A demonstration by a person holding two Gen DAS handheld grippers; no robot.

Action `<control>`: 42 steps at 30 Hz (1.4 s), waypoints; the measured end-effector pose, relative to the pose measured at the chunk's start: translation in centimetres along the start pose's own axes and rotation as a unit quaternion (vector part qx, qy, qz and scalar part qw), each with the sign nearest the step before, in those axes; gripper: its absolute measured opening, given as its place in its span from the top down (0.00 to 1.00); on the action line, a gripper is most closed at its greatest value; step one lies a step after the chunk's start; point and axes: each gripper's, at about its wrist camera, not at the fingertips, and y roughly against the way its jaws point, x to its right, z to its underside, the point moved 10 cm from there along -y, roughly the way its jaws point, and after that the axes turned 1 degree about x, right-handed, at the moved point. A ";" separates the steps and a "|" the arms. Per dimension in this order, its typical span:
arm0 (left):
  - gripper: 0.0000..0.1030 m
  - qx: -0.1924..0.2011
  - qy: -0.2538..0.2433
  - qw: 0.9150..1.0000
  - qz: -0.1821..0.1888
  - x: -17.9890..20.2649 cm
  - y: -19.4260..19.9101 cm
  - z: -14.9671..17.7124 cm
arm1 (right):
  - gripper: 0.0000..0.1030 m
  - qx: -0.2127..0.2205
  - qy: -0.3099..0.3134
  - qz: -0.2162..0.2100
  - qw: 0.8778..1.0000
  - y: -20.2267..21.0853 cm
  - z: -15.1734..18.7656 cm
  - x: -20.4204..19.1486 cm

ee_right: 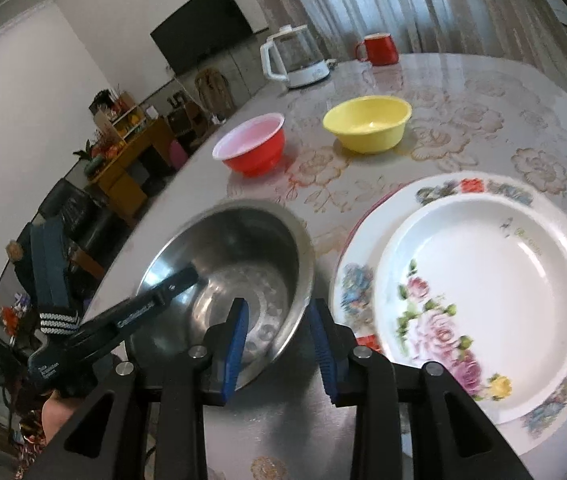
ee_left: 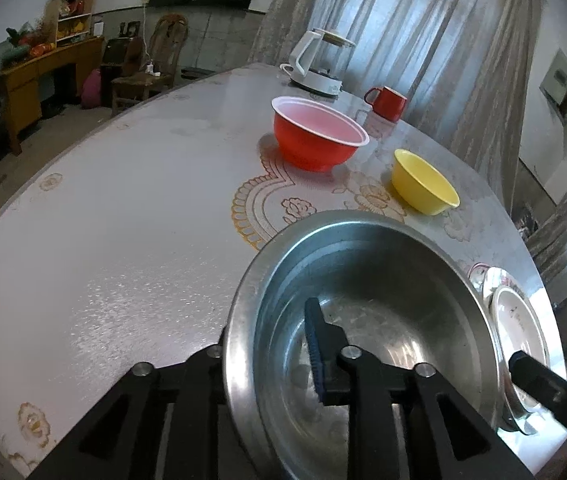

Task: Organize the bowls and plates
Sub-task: 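Lower the steel bowl onto the table beside the plates and open the right gripper, then move the right gripper to the yellow bowl and grasp its rim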

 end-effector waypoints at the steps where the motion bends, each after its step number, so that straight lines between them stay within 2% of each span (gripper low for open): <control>1: 0.74 -0.003 0.000 1.000 0.002 0.1 0.1 0.1 | 0.68 0.006 -0.001 0.002 1.000 0.4 -0.2 0.3; 4: 0.65 -0.011 0.003 1.000 0.003 0.1 0.4 0.6 | 0.68 0.011 -0.012 -0.001 1.000 0.9 -0.4 0.8; 5: 0.57 -0.005 0.003 1.000 0.000 0.0 0.8 0.6 | 0.68 0.012 -0.016 -0.001 1.000 1.0 -0.5 1.0; 8: 0.42 0.020 -0.002 1.000 -0.009 0.1 1.9 0.2 | 0.68 0.012 -0.017 -0.003 1.000 1.3 -0.4 1.2; 13: 0.37 0.041 -0.008 0.999 -0.016 0.1 3.4 -0.7 | 0.68 0.007 -0.018 -0.008 1.000 1.3 0.0 1.1; 15: 0.30 0.043 -0.006 0.999 -0.016 0.2 3.8 -0.7 | 0.68 0.006 -0.020 -0.012 1.000 1.3 0.1 1.0; 19: 0.29 0.036 -0.008 0.999 -0.010 0.6 4.2 -0.3 | 0.68 0.002 -0.021 -0.017 1.000 1.2 0.3 0.8; 31: 0.17 0.021 -0.016 1.000 0.001 2.3 4.7 0.2 | 0.68 0.009 -0.027 -0.014 0.999 2.2 -0.1 1.6; 37: 0.15 0.005 -0.006 1.000 0.002 2.4 4.4 -0.5 | 0.68 0.020 -0.016 0.002 1.000 2.6 -2.0 2.9; 42: 0.15 0.019 -0.024 1.000 0.004 3.5 4.9 -1.9 | 0.68 0.037 -0.004 0.031 0.999 3.2 -5.1 5.2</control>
